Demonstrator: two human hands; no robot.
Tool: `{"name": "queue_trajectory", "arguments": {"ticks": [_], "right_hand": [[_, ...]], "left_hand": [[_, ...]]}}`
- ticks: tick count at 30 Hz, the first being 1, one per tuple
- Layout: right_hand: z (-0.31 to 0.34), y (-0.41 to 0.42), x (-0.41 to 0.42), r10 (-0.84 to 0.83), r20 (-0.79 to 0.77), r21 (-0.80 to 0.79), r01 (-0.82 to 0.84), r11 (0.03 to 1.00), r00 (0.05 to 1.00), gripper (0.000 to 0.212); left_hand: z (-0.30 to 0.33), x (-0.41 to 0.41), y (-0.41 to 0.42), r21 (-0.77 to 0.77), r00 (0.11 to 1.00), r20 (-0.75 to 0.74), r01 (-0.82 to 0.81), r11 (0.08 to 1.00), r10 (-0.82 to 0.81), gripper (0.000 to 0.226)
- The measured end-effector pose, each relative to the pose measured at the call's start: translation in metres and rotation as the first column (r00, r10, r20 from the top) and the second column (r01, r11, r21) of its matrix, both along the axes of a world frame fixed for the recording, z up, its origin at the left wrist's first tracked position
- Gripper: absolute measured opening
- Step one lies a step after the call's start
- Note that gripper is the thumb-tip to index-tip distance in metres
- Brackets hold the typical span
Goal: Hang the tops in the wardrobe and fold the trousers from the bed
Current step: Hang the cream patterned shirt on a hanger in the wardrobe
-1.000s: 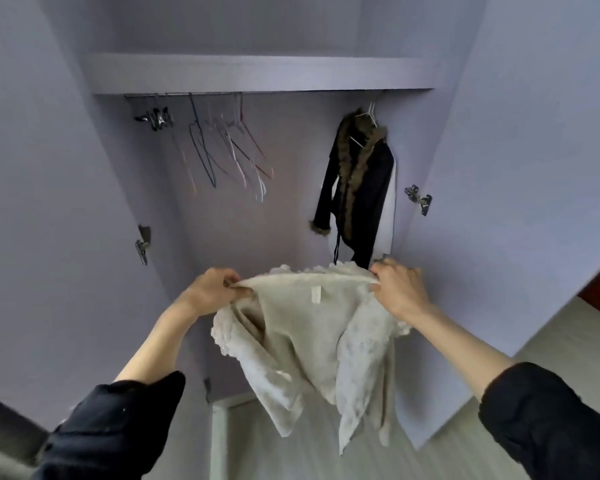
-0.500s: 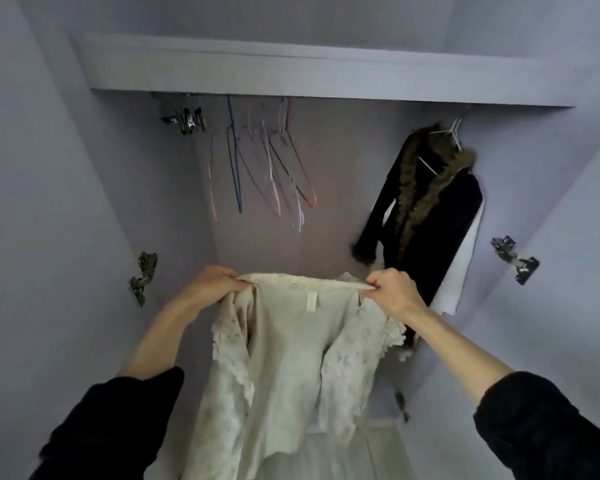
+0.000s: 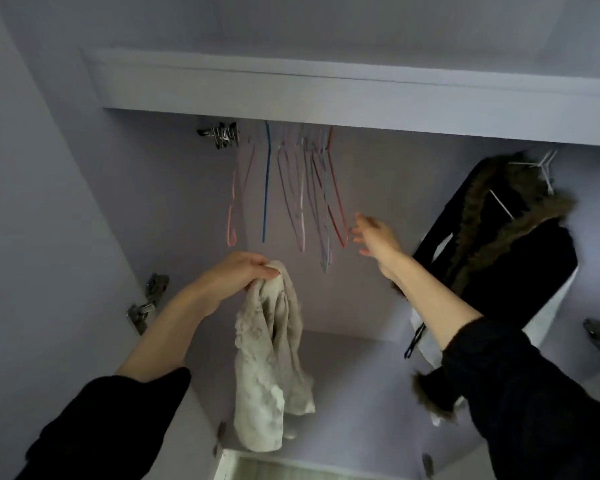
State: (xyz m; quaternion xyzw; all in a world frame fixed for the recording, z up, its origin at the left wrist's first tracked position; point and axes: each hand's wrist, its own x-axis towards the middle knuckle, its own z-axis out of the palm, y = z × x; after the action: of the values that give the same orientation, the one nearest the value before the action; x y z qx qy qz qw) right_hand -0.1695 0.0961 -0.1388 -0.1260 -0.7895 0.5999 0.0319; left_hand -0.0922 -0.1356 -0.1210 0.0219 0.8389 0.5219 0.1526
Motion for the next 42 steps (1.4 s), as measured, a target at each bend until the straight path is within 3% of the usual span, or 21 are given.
{"name": "queue_trajectory", "arguments": {"ticks": [5,9,12,19,25,30,35,39,42], "right_hand": [[0.013,-0.008,-0.026,0.115,-0.003,-0.04,-0.115,0.993,0.993,0.04],[0.023,-0.009,-0.037,0.147,0.02,-0.313,-0.133,0.94,0.989,0.029],[0.026,-0.004,-0.041,0.061,0.014,-0.475,-0.047,0.879,0.998,0.022],[0.011,0.02,-0.03,-0.052,-0.113,-0.433,-0.002,0.901,0.992,0.029],[0.016,0.05,-0.02,-0.071,-0.068,-0.438,0.035,0.899,0.995,0.031],[0.022,0.063,-0.014,-0.067,-0.106,-0.556,-0.003,0.831,0.992,0.032],[-0.019,0.081,0.005,-0.126,-0.011,-0.419,0.11,0.901,0.992,0.022],[-0.061,0.103,0.03,-0.267,0.0,-0.202,0.261,0.944,0.964,0.052],[-0.086,0.116,0.054,-0.261,-0.081,-0.323,0.223,0.92,0.962,0.054]], "left_hand": [[0.005,-0.011,-0.001,0.031,0.994,-0.035,-0.099,0.995,0.1,0.012],[0.003,-0.014,-0.002,0.029,0.99,-0.03,-0.136,0.99,0.137,0.016],[0.002,-0.012,-0.002,0.031,0.988,-0.027,-0.15,0.988,0.15,0.015],[-0.005,-0.009,0.006,0.078,0.988,-0.02,-0.149,0.986,0.151,0.009],[-0.012,-0.006,0.023,0.088,0.993,0.0,-0.122,0.989,0.122,0.01],[-0.011,-0.007,0.036,0.085,0.996,0.001,-0.086,0.993,0.086,0.009],[-0.012,-0.007,0.045,0.087,0.997,-0.006,-0.072,0.994,0.072,0.01],[-0.016,-0.007,0.053,0.087,0.998,0.007,-0.07,0.994,0.069,0.008],[-0.021,-0.008,0.057,0.078,0.997,0.043,-0.07,0.994,0.067,0.012]]}}
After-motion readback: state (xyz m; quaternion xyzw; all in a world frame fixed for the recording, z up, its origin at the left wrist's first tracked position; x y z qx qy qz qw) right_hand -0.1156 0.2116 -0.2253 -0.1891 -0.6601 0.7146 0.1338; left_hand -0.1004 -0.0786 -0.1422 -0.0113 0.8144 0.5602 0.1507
